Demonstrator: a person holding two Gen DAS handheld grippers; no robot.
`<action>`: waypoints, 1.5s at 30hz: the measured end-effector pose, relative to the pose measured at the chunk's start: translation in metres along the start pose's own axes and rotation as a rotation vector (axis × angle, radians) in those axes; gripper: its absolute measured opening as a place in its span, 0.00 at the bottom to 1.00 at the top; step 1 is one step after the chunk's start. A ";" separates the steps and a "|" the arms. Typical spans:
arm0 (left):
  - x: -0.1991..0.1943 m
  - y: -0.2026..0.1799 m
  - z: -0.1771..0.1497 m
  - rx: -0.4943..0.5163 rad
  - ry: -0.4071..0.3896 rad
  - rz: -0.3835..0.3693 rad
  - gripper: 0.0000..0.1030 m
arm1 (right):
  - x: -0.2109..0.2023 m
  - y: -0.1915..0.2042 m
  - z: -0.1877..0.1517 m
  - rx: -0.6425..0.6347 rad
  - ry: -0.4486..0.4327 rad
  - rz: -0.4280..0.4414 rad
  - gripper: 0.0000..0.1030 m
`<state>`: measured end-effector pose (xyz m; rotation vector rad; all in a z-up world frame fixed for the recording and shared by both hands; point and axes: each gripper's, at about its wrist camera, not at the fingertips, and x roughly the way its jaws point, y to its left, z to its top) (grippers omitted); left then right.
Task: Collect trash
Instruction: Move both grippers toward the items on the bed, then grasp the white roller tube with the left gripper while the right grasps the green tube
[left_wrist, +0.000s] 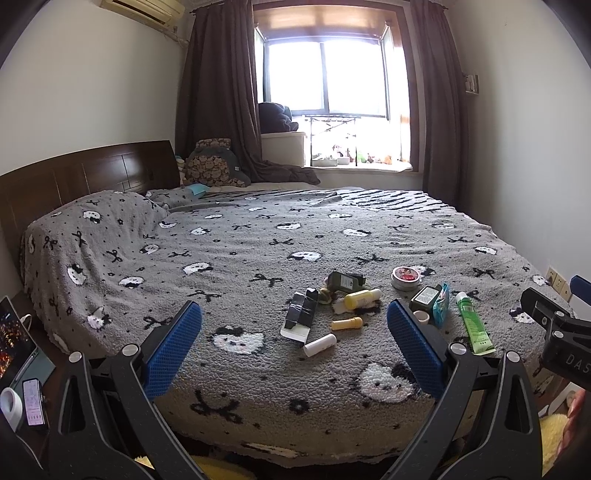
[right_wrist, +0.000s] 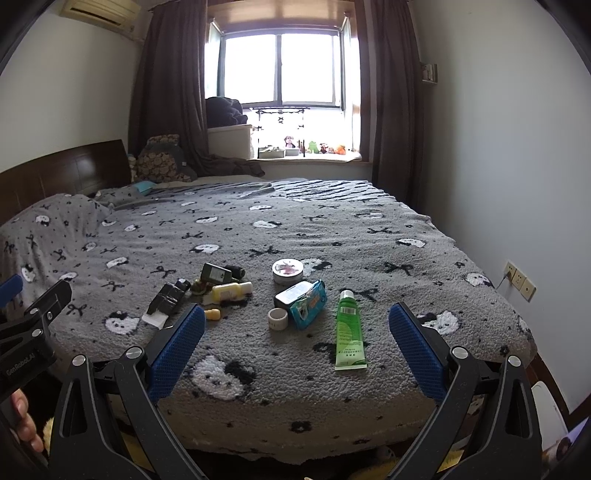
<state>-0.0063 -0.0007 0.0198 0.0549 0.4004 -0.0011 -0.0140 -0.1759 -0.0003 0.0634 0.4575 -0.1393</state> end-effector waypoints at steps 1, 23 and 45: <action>0.000 0.000 0.000 0.000 0.000 -0.001 0.92 | 0.000 0.000 0.000 0.002 -0.001 0.000 0.97; 0.017 0.005 -0.001 0.007 0.012 0.009 0.92 | 0.008 -0.004 0.003 0.010 -0.058 0.010 0.97; 0.194 -0.003 -0.096 0.008 0.411 -0.131 0.86 | 0.177 -0.068 -0.070 0.114 0.266 -0.054 0.92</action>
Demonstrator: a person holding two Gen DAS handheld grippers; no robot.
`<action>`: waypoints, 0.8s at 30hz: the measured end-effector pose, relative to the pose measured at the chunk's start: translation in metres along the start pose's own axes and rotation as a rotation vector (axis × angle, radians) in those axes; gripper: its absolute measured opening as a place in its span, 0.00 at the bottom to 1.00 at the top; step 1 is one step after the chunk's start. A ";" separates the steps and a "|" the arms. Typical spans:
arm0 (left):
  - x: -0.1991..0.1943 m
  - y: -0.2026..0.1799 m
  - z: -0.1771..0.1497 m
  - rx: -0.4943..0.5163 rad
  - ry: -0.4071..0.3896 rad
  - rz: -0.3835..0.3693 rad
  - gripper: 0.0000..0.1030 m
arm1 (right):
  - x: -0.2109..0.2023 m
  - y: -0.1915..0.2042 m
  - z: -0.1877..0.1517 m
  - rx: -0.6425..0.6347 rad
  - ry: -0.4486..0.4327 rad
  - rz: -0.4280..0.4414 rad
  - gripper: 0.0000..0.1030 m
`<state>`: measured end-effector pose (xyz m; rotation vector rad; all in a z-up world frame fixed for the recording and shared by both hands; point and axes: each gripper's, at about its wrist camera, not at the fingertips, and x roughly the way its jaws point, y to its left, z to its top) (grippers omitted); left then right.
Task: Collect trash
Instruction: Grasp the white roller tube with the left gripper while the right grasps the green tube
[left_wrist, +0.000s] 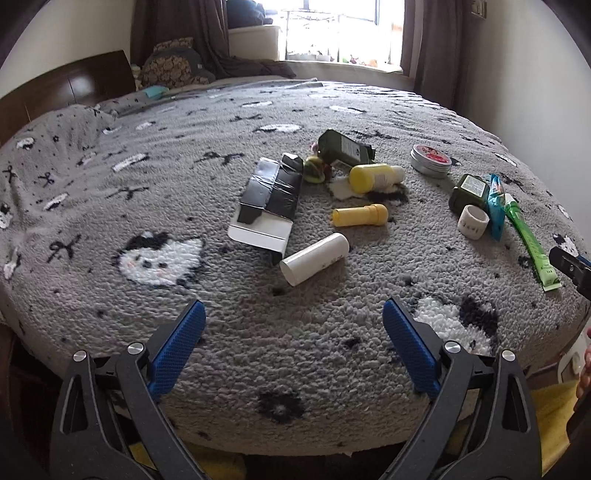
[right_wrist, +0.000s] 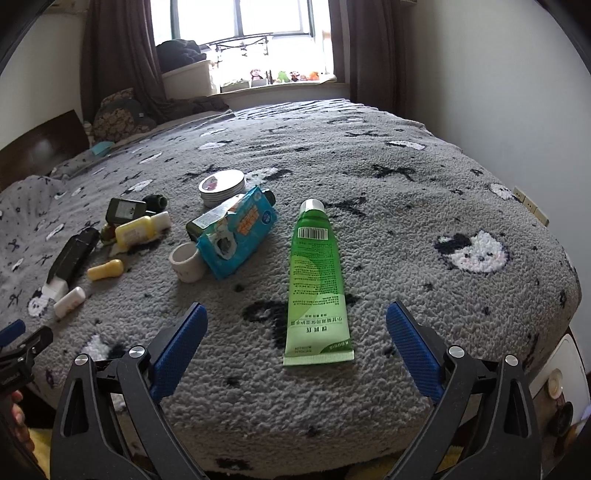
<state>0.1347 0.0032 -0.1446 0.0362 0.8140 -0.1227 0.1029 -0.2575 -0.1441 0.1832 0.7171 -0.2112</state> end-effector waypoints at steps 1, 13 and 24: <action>0.007 -0.002 0.000 -0.009 0.014 -0.008 0.85 | 0.008 -0.001 0.003 -0.002 0.005 -0.008 0.90; 0.055 -0.017 0.022 -0.075 0.067 -0.029 0.76 | 0.079 0.002 0.027 -0.047 0.066 -0.015 0.68; 0.057 -0.007 0.025 -0.081 0.052 -0.019 0.50 | 0.090 0.001 0.034 -0.080 0.098 0.010 0.42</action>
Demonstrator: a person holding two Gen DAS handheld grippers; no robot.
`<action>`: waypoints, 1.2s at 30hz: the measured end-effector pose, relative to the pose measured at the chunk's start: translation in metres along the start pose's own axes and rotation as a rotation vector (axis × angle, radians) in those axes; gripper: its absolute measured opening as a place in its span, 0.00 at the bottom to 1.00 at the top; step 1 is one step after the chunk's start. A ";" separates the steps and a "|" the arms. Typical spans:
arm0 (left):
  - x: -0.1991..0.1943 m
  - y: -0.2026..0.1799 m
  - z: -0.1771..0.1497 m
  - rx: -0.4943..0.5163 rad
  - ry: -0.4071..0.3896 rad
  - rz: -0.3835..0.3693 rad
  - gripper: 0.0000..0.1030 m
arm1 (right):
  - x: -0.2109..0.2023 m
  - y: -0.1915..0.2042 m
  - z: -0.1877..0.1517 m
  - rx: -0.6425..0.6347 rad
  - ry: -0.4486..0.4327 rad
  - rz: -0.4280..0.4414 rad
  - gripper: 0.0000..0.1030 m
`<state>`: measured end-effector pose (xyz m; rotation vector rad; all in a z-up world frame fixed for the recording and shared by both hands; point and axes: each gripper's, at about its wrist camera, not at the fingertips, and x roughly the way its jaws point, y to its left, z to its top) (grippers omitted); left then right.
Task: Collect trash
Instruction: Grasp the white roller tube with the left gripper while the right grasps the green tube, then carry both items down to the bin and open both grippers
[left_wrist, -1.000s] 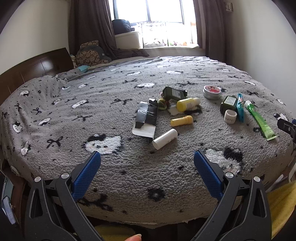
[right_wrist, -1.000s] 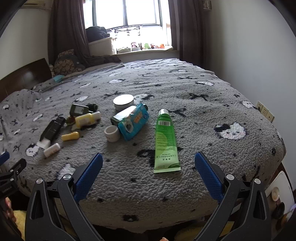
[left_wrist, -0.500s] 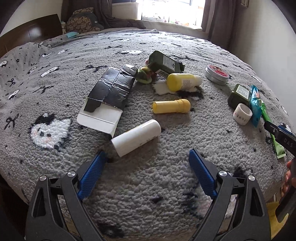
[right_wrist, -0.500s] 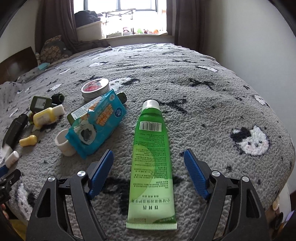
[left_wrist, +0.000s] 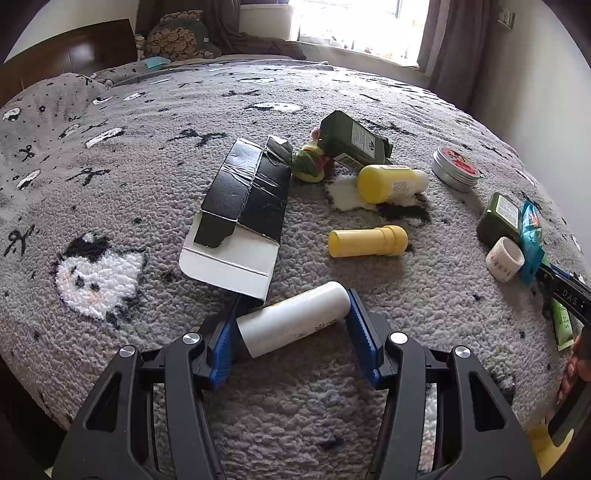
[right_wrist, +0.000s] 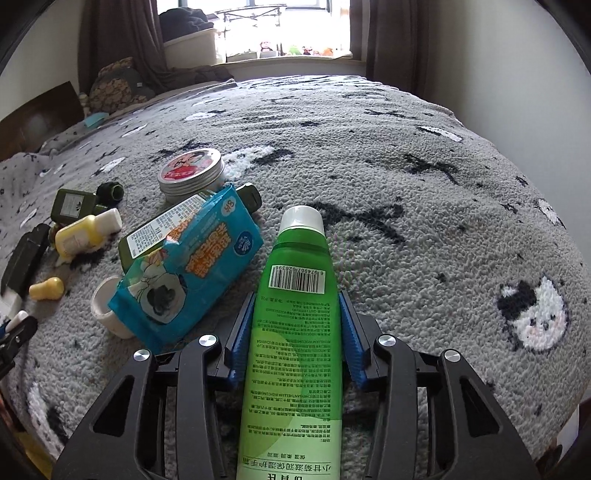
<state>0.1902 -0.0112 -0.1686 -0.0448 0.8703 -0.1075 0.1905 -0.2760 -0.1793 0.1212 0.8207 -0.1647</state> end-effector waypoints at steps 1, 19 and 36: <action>-0.003 0.000 -0.002 0.007 0.000 -0.001 0.50 | -0.003 0.000 -0.002 -0.004 0.003 0.001 0.42; -0.096 -0.020 -0.069 0.106 -0.060 -0.071 0.50 | -0.126 0.022 -0.081 -0.088 -0.051 0.103 0.42; -0.137 -0.027 -0.161 0.166 0.042 -0.106 0.50 | -0.164 0.052 -0.167 -0.164 0.125 0.262 0.42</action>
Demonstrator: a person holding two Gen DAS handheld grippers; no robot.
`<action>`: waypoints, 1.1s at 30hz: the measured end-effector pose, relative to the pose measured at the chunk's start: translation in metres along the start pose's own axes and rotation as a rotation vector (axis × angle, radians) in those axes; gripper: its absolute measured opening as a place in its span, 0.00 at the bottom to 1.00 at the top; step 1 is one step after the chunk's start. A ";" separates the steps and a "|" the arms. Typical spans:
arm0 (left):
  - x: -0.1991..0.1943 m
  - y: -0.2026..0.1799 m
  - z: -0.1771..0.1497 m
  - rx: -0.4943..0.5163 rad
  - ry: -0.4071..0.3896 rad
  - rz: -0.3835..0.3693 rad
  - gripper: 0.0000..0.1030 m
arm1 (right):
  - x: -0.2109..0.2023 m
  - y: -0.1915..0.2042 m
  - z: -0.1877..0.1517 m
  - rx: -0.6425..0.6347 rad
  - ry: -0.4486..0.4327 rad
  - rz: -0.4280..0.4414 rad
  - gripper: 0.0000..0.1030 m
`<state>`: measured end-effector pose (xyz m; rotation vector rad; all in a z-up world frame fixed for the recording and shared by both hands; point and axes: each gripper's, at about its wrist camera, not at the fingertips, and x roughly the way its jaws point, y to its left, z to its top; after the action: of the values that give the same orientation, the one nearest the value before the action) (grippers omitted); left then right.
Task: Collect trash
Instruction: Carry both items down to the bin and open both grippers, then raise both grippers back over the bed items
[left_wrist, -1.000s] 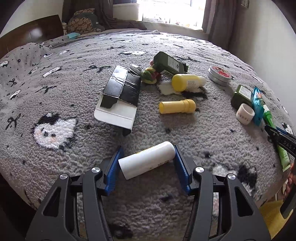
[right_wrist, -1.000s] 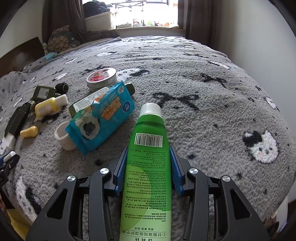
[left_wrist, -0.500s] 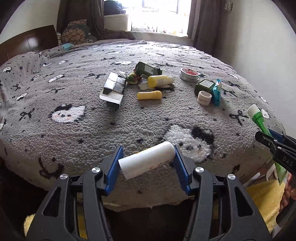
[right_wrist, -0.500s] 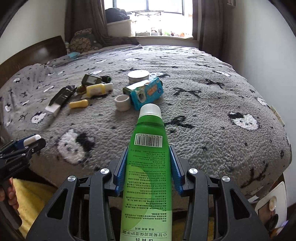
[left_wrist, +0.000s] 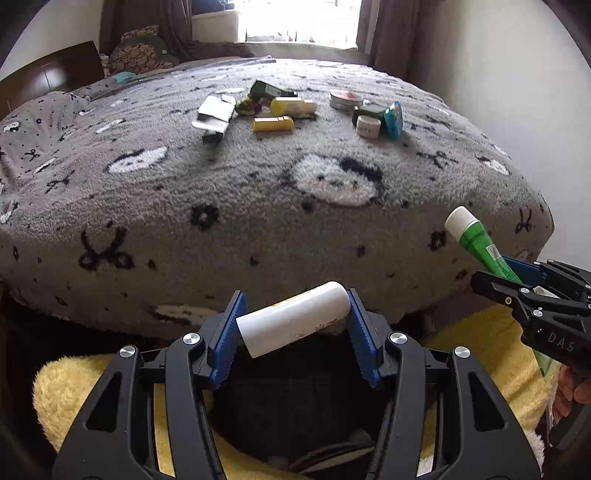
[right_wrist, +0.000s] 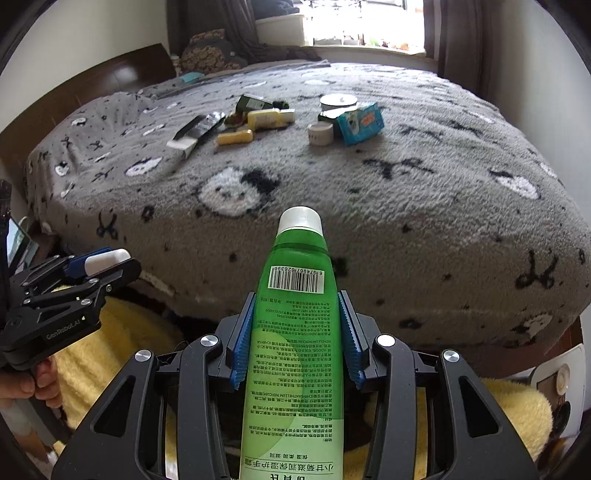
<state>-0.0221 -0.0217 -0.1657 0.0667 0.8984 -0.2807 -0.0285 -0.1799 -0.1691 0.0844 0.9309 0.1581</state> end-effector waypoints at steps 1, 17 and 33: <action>0.006 -0.001 -0.006 0.004 0.026 -0.007 0.50 | 0.007 0.001 -0.004 0.002 0.029 0.011 0.42; 0.108 -0.002 -0.076 0.039 0.422 -0.151 0.50 | 0.112 0.002 -0.052 0.137 0.411 0.130 0.42; 0.118 -0.001 -0.060 0.078 0.420 -0.100 0.75 | 0.115 -0.009 -0.035 0.181 0.359 0.083 0.63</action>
<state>0.0014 -0.0373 -0.2954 0.1570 1.3104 -0.4034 0.0119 -0.1689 -0.2825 0.2685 1.2997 0.1686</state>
